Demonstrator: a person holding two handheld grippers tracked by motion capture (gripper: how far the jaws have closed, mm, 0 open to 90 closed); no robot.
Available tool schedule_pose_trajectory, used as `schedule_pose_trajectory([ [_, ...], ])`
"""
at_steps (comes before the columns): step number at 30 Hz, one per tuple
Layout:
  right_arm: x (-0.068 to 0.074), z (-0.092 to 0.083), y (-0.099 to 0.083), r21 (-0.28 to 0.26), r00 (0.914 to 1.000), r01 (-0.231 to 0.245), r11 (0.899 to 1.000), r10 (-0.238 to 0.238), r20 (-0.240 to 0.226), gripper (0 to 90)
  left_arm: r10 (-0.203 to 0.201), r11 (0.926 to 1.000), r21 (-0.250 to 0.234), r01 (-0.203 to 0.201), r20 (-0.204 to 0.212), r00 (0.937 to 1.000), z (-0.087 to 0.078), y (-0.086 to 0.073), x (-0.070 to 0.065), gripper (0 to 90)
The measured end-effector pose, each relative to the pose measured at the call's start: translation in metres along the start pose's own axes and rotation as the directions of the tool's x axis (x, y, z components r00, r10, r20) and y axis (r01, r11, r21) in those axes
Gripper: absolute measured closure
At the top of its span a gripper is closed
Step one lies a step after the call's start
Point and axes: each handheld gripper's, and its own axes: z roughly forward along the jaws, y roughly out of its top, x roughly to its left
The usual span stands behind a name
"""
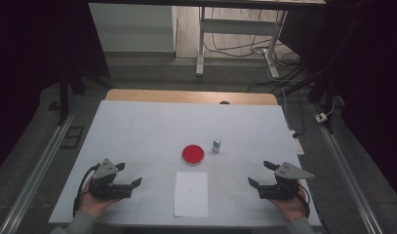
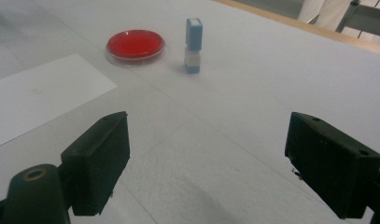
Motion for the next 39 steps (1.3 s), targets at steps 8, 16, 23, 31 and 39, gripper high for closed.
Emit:
schedule_pose_trajectory([
  [8,-0.0003,0.0029,-0.0003,0.014,0.9998,-0.001,1.0,0.001,-0.02,16.6,-0.004,1.0,0.002,0.004,0.008,1.0,-0.0014,-0.0012,0.0006,16.7],
  [16,0.0003,0.0027,0.0005,0.017,0.9996,-0.005,1.0,0.006,-0.029,19.4,-0.005,1.0,0.005,0.005,0.007,1.0,-0.0012,-0.0014,0.0012,17.4],
  [23,0.0009,0.0034,-0.0001,0.024,0.9997,-0.002,1.0,0.003,-0.023,20.5,-0.003,1.0,0.004,0.003,0.005,1.0,-0.0014,-0.0013,0.0017,17.6],
  [31,0.0009,0.0035,0.0005,0.024,0.9998,-0.004,1.0,0.004,-0.017,21.3,-0.002,1.0,0.004,0.002,0.006,1.0,-0.0018,-0.0014,0.0023,17.9],
  [39,0.0011,0.0038,0.0013,0.022,0.9998,-0.007,1.0,0.008,-0.016,22.4,-0.002,1.0,0.005,0.002,0.003,1.0,-0.0015,-0.0014,0.002,17.9],
])
